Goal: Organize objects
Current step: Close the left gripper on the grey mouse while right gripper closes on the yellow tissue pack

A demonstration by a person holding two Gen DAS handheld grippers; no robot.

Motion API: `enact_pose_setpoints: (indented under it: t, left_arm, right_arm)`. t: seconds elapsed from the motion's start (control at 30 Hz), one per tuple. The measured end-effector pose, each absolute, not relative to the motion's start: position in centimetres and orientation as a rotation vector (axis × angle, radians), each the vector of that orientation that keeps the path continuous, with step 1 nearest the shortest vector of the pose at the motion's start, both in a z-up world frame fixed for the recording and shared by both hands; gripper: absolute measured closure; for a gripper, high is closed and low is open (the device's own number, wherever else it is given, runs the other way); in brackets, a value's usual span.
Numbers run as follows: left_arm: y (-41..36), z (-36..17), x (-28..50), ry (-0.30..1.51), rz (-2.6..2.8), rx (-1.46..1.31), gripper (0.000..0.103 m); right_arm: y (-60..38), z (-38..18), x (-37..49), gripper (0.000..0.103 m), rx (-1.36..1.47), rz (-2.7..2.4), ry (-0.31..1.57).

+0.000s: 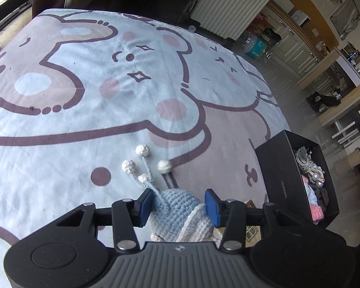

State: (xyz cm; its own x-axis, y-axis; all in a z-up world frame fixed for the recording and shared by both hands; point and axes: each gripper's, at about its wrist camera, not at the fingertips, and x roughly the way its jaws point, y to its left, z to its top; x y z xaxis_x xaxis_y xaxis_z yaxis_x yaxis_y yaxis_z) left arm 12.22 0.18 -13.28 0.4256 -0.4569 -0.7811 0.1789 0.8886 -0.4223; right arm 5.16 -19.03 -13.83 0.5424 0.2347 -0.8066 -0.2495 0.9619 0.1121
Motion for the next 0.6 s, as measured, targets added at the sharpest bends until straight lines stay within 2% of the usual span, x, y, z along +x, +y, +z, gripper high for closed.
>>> enact_pose_setpoints:
  t: [0.2, 0.27, 0.37, 0.6]
  left_arm:
    - [-0.6, -12.8, 10.8, 1.044, -0.448, -0.253, 0.054]
    - [-0.7, -12.6, 10.5, 1.041, -0.460, -0.252, 0.046]
    - [-1.0, -12.3, 10.1, 1.037, -0.480, -0.240, 0.039]
    - [-1.4, -12.1, 9.0, 1.021, -0.532, -0.150, 0.032]
  right_arm:
    - [-19.2, -13.9, 3.5, 0.028, -0.020, 0.320, 0.966]
    - [-19.2, -13.9, 3.5, 0.028, -0.019, 0.323, 0.966]
    - [-19.3, -14.0, 3.4, 0.028, -0.022, 0.327, 0.965]
    - [-19.3, -14.0, 3.2, 0.028, -0.029, 0.338, 0.967]
